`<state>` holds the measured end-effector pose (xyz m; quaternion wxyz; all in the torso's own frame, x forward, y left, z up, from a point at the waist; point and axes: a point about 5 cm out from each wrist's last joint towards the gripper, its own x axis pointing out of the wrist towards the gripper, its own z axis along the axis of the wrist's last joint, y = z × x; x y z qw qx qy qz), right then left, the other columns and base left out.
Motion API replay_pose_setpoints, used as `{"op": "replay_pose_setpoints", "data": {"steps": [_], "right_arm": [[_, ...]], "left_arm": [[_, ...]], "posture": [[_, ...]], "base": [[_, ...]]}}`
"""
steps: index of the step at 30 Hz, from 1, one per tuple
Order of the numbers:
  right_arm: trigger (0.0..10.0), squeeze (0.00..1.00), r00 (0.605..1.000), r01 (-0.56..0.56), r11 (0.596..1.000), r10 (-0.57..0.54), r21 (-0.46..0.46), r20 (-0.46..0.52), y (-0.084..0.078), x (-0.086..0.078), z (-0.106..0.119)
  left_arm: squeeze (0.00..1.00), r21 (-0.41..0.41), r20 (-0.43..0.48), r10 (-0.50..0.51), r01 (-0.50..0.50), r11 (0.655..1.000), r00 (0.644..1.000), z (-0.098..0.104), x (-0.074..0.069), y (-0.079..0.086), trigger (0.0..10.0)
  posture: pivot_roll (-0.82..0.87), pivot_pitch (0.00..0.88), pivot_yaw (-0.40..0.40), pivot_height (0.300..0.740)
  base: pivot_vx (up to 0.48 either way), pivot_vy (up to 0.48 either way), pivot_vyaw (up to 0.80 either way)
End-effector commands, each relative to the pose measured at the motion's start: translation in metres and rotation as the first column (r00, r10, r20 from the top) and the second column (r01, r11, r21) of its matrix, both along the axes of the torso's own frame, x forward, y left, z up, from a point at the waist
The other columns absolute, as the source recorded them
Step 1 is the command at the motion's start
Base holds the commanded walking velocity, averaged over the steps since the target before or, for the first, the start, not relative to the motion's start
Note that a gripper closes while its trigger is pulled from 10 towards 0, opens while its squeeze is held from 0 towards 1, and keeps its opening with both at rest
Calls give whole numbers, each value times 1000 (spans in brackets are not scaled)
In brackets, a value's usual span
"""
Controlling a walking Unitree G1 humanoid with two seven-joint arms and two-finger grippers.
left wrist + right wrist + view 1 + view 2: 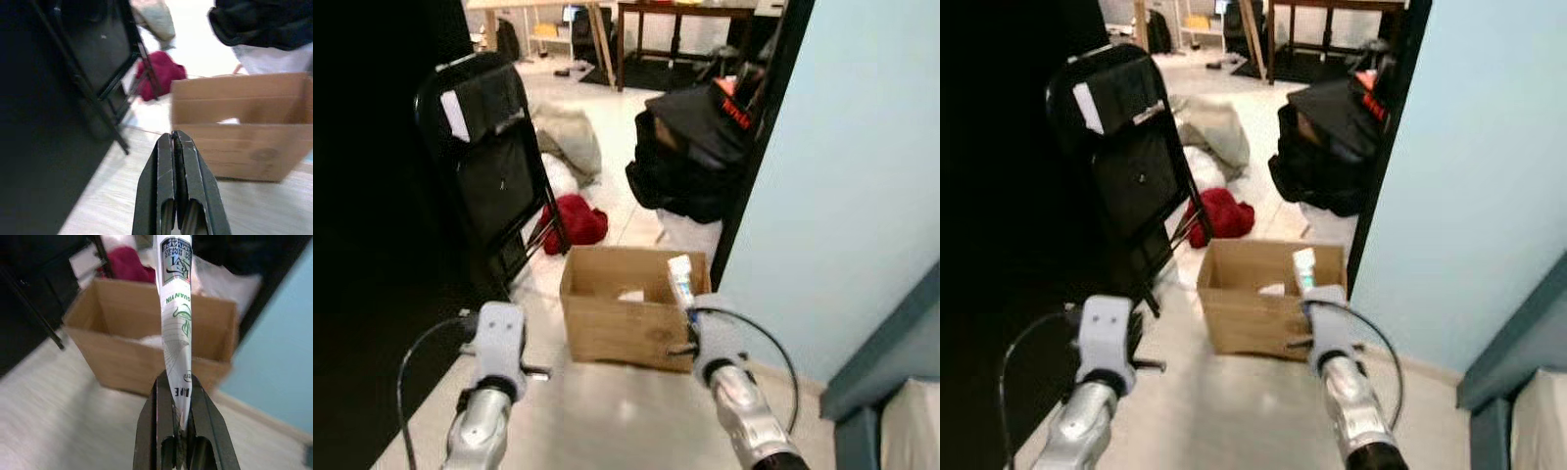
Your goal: Clean up the room
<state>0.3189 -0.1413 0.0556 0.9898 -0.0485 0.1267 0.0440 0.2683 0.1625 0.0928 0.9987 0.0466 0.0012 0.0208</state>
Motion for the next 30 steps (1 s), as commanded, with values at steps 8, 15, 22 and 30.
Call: {"op": "replay_pose_setpoints", "data": {"steps": [8,15,22,30], "right_arm": [[10000,0,1000,-14,1000,14,18,-19,9,-3,-4],[10000,0,1000,-11,1000,12,15,-17,8,0,-3],[10000,0,1000,-10,1000,10,12,-21,8,-1,-4],[10000,0,999,-1,1000,2,14,-37,6,-2,-6]], "left_arm": [[0,7,-28,12,-12,1000,1000,-5,-2,7,10000],[0,6,-30,14,-14,1000,999,-6,-2,6,10000],[0,2,-31,14,-14,1000,999,-6,-2,6,10000],[0,2,-29,10,-10,1000,1000,-6,-1,5,10000]], "posture": [[-4,100,23,740],[-4,101,21,740],[-5,103,20,740],[-6,99,20,740]], "base": [[343,0,0],[334,0,0],[333,0,0],[329,0,-300]]}}
